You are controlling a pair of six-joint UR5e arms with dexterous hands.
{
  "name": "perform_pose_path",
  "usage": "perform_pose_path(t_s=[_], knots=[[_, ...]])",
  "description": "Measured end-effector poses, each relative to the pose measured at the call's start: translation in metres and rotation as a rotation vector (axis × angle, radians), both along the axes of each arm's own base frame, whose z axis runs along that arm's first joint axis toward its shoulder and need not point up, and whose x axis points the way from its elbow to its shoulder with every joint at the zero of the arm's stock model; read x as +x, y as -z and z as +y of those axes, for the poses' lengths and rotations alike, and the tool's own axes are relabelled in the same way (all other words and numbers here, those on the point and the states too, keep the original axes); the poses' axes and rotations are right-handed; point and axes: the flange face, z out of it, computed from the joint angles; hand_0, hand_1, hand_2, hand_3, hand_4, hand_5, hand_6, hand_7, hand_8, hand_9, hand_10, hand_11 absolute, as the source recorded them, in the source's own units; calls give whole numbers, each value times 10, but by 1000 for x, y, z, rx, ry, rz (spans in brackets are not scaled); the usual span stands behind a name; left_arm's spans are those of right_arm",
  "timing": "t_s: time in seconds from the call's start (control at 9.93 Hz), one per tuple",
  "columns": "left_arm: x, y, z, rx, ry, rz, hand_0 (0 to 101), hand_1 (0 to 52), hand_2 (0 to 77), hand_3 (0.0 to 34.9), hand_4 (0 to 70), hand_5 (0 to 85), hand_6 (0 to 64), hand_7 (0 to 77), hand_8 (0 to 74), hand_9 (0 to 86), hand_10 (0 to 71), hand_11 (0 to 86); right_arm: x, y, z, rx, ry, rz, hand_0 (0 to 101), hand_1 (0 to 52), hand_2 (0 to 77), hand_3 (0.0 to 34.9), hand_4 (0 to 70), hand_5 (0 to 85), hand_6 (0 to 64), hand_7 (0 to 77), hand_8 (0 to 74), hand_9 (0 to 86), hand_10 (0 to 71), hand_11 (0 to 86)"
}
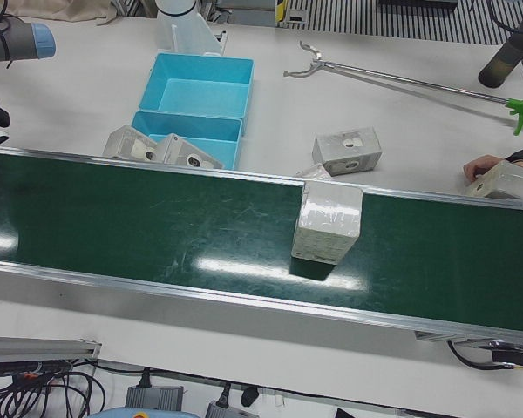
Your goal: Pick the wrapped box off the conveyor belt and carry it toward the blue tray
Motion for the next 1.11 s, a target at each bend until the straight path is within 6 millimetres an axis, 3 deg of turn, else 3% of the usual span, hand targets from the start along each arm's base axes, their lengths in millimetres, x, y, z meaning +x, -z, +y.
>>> perform_pose_path(t_s=[0.4, 0.6, 0.7, 1.11], knots=[[0, 0, 0, 0, 0, 0, 0, 0, 11, 0, 0, 11, 5, 0, 5, 5, 5, 5, -2, -1, 1, -2, 3, 2, 481, 147, 82, 0, 104, 256, 60, 71, 16, 38, 0, 5], [0, 0, 0, 0, 0, 0, 0, 0, 11, 0, 0, 11, 5, 5, 5, 0, 5, 5, -10, 0, 6, 0, 15, 2, 490, 180, 125, 0, 98, 256, 60, 71, 16, 38, 0, 5], [0, 0, 0, 0, 0, 0, 0, 0, 11, 0, 0, 11, 5, 5, 5, 0, 5, 5, -13, 0, 8, 0, 20, 2, 490, 158, 131, 0, 98, 256, 60, 71, 16, 38, 0, 5], [0, 0, 0, 0, 0, 0, 0, 0, 5, 0, 0, 11, 5, 0, 5, 0, 5, 5, -16, 1, 9, 1, 25, 0, 488, 164, 109, 0, 93, 262, 60, 71, 16, 49, 0, 5]])
